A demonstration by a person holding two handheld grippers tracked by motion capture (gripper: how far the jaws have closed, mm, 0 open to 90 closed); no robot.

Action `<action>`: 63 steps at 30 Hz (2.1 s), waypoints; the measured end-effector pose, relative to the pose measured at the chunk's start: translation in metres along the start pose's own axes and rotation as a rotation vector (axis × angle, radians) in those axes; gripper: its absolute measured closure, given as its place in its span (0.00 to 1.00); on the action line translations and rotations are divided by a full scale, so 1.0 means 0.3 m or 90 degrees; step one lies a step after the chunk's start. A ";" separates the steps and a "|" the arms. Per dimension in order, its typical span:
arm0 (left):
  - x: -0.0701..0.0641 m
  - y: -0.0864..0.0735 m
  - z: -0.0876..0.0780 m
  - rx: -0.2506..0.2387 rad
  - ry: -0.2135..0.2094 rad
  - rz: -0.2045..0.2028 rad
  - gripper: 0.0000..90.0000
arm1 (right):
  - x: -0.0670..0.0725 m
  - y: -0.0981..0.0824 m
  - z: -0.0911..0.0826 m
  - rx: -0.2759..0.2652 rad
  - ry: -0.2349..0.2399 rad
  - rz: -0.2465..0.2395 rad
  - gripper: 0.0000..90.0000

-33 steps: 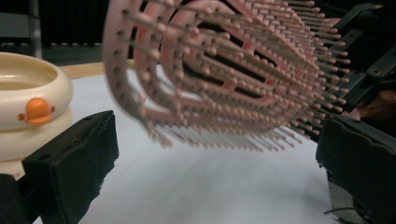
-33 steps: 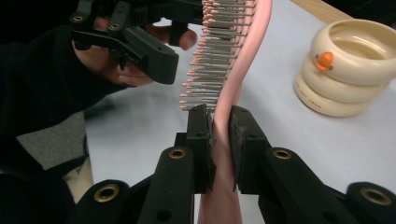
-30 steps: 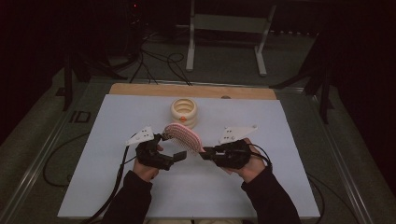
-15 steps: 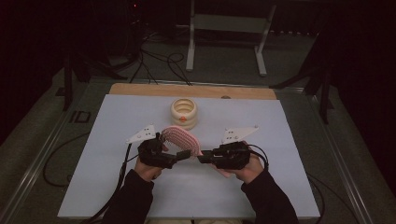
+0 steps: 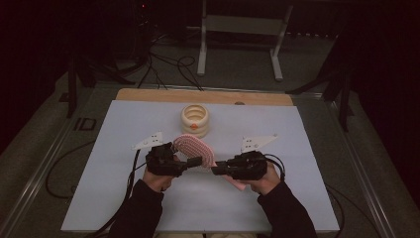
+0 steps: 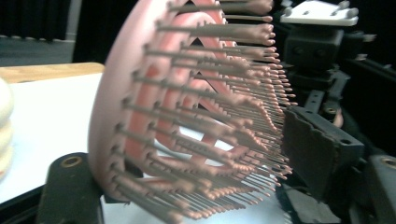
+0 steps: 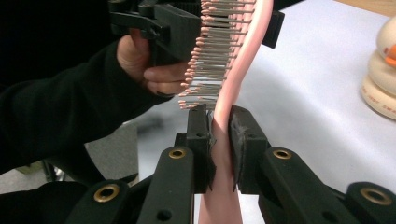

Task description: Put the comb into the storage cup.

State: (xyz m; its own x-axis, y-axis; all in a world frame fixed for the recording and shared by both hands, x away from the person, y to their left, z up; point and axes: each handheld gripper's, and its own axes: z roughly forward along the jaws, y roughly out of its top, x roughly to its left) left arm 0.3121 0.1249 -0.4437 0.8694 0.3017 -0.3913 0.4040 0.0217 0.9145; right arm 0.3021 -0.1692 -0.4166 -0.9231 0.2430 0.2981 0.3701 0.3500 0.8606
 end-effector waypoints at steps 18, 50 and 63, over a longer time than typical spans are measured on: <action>-0.010 0.008 -0.007 -0.004 -0.015 0.017 0.50 | -0.022 -0.010 0.015 0.012 -0.008 0.011 0.87; -0.035 0.060 -0.015 -0.031 0.114 0.059 0.73 | -0.021 -0.010 0.043 0.095 -0.147 -0.034 0.56; -0.038 0.081 -0.040 -0.042 0.148 0.059 0.73 | -0.001 -0.027 0.046 0.104 -0.305 -0.066 0.25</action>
State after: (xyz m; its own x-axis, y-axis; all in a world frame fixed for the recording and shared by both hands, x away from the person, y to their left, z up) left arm 0.3087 0.1333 -0.4157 0.8104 0.5155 -0.2785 0.2996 0.0439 0.9530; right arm 0.3008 -0.1596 -0.4293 -0.8180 0.5737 -0.0415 0.3258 0.5217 0.7885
